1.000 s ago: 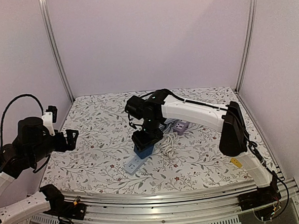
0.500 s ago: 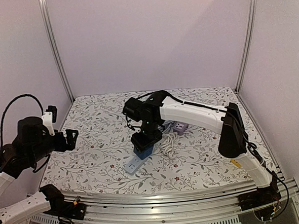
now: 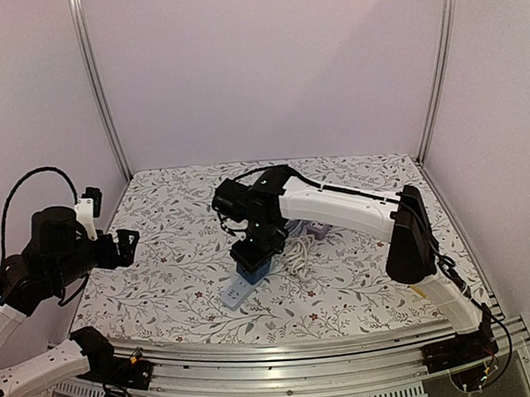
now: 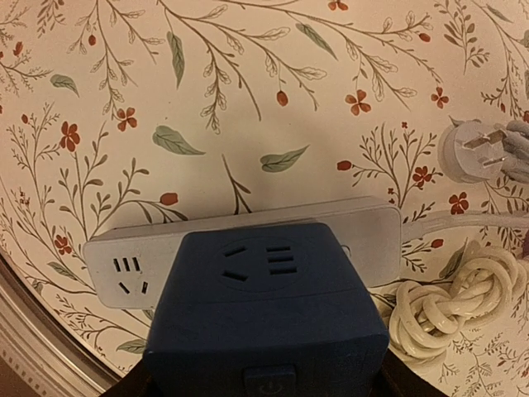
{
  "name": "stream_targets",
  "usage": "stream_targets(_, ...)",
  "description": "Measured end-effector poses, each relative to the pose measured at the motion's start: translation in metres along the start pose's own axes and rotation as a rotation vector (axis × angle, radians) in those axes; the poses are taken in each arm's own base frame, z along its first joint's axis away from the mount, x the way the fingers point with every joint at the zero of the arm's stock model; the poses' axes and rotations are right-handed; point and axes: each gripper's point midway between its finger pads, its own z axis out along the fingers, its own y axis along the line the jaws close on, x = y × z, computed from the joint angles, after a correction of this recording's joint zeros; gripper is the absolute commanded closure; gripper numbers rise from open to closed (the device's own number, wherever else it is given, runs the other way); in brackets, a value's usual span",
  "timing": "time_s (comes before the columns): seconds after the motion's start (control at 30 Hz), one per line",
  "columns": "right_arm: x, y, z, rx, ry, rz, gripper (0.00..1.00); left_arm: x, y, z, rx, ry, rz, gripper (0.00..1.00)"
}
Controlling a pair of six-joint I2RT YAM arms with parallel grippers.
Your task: Insert the plug
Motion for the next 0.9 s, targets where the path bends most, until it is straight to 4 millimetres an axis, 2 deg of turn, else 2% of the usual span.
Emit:
stream_targets(0.3,0.001,0.0,0.001,0.013,0.0,-0.021,1.0,0.002,-0.001,0.003,0.001,0.013,0.005,0.0)
stream_targets(0.9,0.022,-0.016,-0.004,0.08,0.044,-0.088,1.0,0.003,-0.003,0.004,0.007,0.02,0.006,0.0)
